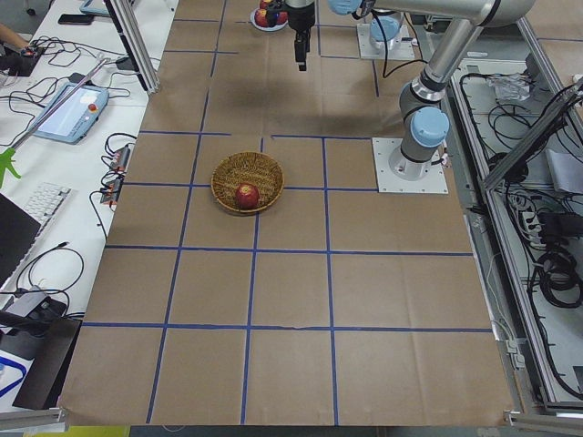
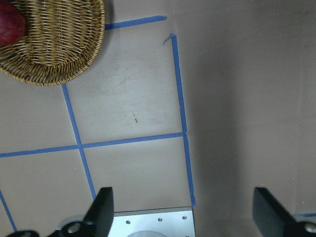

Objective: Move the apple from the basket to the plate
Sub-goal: 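Lower the apple onto the plate beside the other apples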

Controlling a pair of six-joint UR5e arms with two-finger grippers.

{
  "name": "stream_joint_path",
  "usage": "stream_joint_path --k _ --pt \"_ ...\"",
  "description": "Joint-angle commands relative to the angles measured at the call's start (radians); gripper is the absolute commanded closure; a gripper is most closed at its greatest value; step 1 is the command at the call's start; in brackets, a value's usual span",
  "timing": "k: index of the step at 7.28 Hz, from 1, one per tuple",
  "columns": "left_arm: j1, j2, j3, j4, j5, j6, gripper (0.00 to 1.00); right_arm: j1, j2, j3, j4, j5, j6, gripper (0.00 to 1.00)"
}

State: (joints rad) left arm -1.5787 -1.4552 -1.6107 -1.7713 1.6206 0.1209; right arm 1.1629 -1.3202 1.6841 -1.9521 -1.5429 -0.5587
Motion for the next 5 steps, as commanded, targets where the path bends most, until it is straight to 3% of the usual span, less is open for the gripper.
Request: stream_joint_path --k 1,5 --pt "-0.001 0.006 0.000 0.000 0.001 -0.001 0.01 -0.034 0.006 0.132 -0.165 0.001 -0.059 0.65" --pt "-0.001 0.009 0.011 -0.005 0.007 0.002 0.01 -0.049 0.051 0.164 -0.240 0.000 -0.061 0.65"
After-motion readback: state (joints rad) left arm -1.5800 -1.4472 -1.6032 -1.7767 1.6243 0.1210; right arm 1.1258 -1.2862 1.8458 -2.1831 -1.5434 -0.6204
